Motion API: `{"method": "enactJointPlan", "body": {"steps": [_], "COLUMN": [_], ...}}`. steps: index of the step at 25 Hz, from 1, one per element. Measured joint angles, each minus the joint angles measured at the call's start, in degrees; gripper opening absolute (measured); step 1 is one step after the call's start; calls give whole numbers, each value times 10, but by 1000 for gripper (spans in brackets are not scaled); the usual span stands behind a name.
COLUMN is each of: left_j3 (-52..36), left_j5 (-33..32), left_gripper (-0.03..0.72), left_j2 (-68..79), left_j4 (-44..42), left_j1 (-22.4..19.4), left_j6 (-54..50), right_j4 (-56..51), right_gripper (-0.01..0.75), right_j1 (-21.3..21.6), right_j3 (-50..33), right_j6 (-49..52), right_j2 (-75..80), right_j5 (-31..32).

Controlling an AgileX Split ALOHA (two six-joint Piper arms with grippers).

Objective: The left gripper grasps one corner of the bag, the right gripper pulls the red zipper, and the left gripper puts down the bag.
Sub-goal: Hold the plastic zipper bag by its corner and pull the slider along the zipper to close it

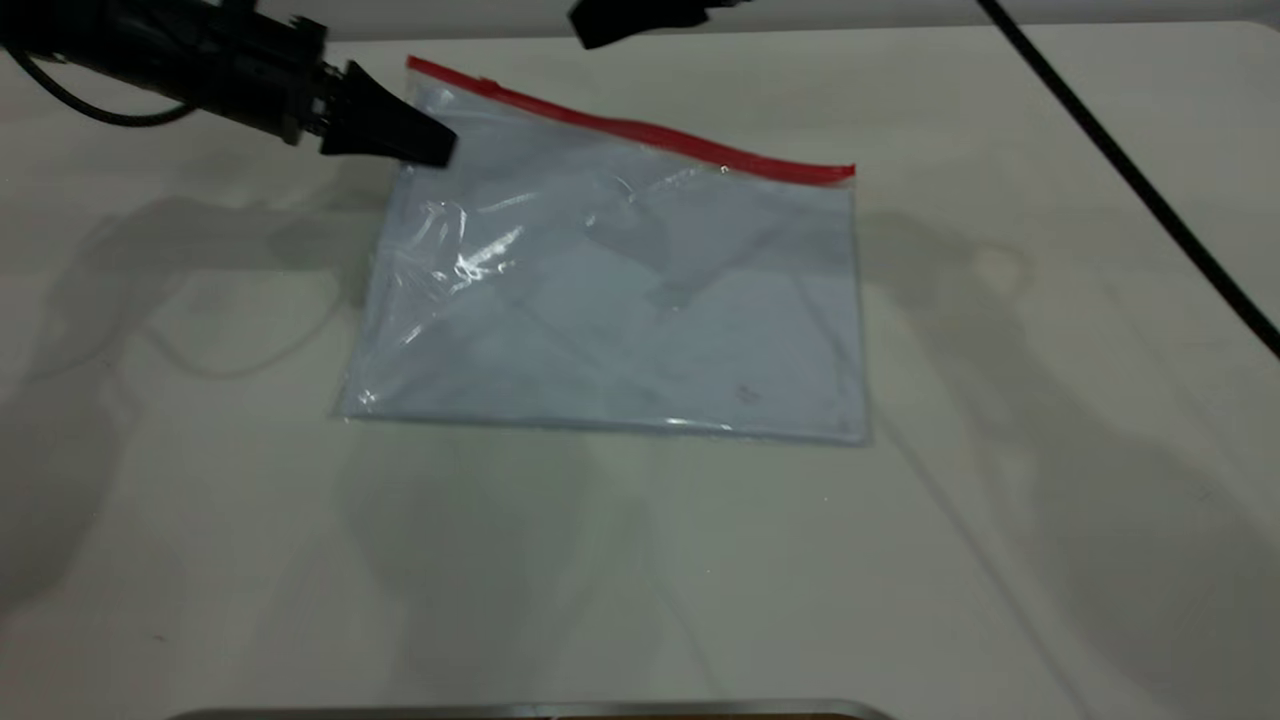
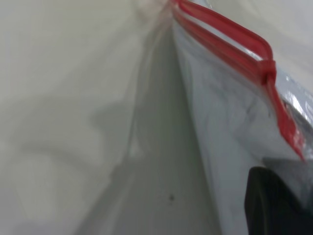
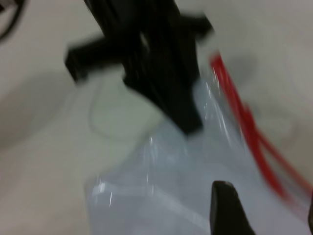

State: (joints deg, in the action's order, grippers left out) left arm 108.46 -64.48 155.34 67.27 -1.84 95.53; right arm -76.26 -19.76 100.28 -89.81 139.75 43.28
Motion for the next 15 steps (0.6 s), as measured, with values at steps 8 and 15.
{"method": "enactJointPlan", "body": {"steps": [8,15], "left_j3": [0,0], "left_j5": [-5,-7], "left_gripper": [53,53], "left_j2": [0,-3], "left_j4": [-65,-72], "left_j1": [42,61], "left_j6": [44,105], "right_j4": [-22,-30], "right_gripper": [435,435], "right_j1": [-20,-20], "right_j3": [27,28], "right_j6": [-61,-82], "right_j2": [56,79], "right_j5": [23,40]}}
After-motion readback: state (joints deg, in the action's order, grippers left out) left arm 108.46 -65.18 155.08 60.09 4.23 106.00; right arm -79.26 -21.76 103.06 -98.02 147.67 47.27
